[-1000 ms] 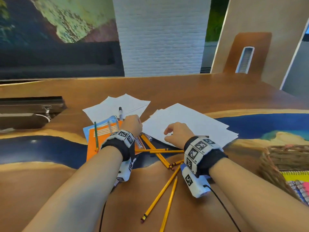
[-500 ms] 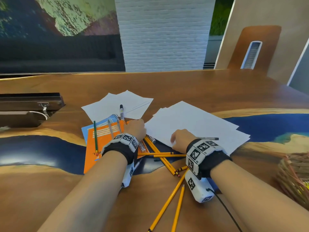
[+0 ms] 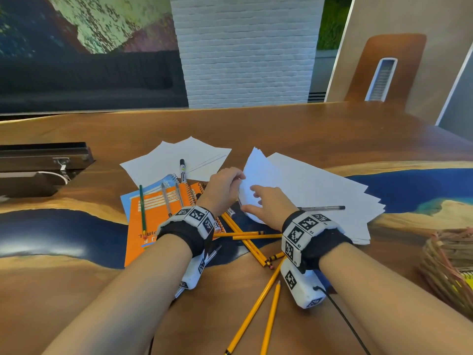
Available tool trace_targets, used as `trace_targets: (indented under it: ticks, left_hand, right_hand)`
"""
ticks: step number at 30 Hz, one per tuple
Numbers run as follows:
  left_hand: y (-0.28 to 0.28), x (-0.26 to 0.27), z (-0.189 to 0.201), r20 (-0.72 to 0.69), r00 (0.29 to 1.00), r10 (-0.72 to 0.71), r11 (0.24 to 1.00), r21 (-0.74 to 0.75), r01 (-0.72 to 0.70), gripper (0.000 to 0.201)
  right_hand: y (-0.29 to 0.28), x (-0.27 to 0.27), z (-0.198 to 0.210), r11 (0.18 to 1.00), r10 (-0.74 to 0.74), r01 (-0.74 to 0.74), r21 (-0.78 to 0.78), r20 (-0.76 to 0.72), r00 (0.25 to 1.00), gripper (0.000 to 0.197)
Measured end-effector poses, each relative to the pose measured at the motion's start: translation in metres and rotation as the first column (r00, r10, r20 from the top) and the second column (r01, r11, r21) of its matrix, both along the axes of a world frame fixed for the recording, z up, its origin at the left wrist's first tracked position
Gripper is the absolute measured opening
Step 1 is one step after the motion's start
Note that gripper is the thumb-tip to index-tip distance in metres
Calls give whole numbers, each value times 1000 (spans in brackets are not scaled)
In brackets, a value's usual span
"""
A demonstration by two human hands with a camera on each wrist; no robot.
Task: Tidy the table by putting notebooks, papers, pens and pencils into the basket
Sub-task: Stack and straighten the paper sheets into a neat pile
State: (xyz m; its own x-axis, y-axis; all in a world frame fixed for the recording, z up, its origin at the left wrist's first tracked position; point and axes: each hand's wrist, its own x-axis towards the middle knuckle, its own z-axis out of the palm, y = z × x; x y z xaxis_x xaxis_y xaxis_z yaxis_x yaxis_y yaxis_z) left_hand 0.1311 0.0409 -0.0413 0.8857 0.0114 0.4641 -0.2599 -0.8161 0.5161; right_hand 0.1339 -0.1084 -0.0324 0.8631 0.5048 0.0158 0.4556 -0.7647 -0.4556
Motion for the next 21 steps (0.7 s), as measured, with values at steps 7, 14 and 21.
trace_targets:
  ticks: [7,14,21]
  left_hand:
    - [-10,-3,-1,41,991,-126,991,-35,128,17]
    - [-7,-4,-3,-44,988,-149,988,-45,148,19]
    - [-11,-6,-2,-67,992,-107,993,40,110,21]
  right_hand:
    - [9,-2,4,996,-56,51,68,67,996,29]
    - [3,3,4,995,-89,85,44,111,990,29]
    - [-1,2,5,984,-141,128,124,103,985,30]
